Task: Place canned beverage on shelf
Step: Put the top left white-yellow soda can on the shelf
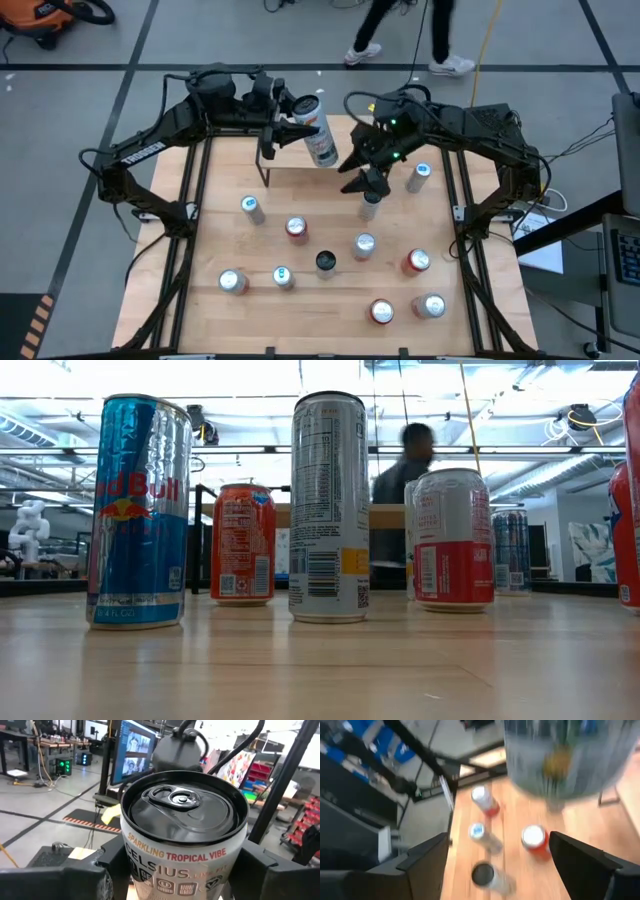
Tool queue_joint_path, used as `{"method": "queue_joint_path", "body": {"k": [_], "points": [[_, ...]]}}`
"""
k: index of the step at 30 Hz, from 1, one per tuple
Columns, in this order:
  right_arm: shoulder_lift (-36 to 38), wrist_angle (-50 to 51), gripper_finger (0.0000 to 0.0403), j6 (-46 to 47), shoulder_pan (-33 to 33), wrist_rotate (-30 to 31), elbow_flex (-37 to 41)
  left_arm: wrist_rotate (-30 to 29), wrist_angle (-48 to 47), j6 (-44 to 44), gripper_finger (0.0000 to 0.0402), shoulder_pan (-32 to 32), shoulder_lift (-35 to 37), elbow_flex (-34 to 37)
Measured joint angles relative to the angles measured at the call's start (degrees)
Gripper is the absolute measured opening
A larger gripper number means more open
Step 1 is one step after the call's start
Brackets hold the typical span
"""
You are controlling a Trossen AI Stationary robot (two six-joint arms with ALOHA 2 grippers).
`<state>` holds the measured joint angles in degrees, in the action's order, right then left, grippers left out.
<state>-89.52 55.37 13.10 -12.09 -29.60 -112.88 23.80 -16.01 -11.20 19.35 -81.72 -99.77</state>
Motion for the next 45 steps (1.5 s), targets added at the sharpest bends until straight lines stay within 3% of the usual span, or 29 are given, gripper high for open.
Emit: {"method": "queue_joint_path", "body": {"k": [6, 11, 21, 31, 34, 38, 45], "points": [[0.2, 11.0, 0.0324, -1.9, 0.3, -0.5, 0.0, 0.0, -0.7, 1.5, 0.0243, 0.0, 0.0, 0.0], [0.8, 13.1, 0.0324, -5.2, 0.6, -0.5, 0.1, 0.0, -1.4, 1.5, 0.0243, 0.0, 0.0, 0.0], [3.5, 3.2, 0.0324, -9.5, -0.6, 0.3, 0.1, 0.4, -4.6, 6.0, 0.0243, -2.3, 0.0, 0.0], [6.7, -12.8, 0.0324, -8.9, -1.1, 15.9, 0.0, -0.3, -8.7, 12.0, 0.0243, -2.6, 0.0, 0.0], [5.5, -15.4, 0.0324, -8.1, -1.5, 15.1, 0.0, -0.3, -8.5, 14.9, 0.0243, -2.6, 0.0, 0.0], [2.6, -16.2, 0.0324, -3.9, -1.9, 8.8, 0.0, -0.2, -8.5, 17.8, 0.0243, -2.6, 0.0, 0.0], [-1.4, -22.6, 0.0324, -2.2, -1.0, 8.9, 0.0, 1.2, -8.5, 18.0, 0.0243, -2.6, 0.0, 0.0]]}}
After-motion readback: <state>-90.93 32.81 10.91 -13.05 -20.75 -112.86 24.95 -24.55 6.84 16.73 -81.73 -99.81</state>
